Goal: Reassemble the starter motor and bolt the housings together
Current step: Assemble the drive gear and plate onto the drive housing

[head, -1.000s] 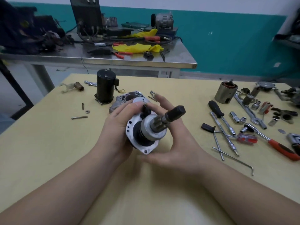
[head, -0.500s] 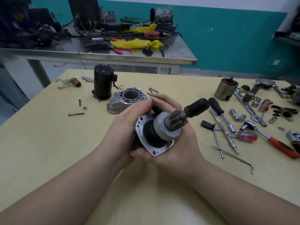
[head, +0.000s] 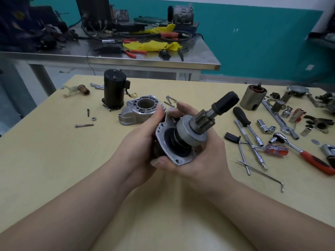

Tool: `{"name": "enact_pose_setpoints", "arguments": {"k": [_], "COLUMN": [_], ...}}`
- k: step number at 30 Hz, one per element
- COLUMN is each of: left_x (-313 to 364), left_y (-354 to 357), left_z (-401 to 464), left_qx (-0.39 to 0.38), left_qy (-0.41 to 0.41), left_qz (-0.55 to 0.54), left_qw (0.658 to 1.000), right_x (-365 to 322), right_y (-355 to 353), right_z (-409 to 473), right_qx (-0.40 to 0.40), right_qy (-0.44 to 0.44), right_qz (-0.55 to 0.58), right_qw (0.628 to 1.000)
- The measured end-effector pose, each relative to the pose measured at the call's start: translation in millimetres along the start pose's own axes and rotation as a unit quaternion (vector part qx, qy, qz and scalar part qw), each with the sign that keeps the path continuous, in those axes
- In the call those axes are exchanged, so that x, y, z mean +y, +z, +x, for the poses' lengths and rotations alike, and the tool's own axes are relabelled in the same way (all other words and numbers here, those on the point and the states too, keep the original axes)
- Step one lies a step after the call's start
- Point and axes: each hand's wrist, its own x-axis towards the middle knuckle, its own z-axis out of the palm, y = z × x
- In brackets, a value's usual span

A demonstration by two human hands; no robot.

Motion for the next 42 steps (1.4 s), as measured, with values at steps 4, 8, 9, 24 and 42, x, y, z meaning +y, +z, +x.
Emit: {"name": "enact_pose_setpoints", "arguments": {"k": [4, 8, 9, 24, 42], "left_x": [5, 5, 4, 1, -2], "left_y": [-2, -3, -3, -12, -16], "left_z": [-3, -3, -2, 3, 2], "left_qx": [0.011, -0.035, -0.037, -0.066, -0.052], "left_qy": [-0.006, -0.012, -0.015, -0.022, 0.150], "left_qz": [0.015, 0.045, 0.049, 0.055, 0.236], "left_qw": [1.000, 0.998, 0.998, 0.996, 0.959], "right_x": [-7, -17, -19, -19, -16], "right_y": [-3, -8, -10, -24, -27], "right_z": [4, 9, 10, 16, 13], "right_qx": [0.035, 0.088, 0.096, 0.076, -0.032], "right_qy": [0.040, 0.099, 0.106, 0.132, 0.091], "right_qz": [0.063, 0.115, 0.122, 0.159, 0.189], "right_qw": [0.997, 0.985, 0.982, 0.975, 0.977]}}
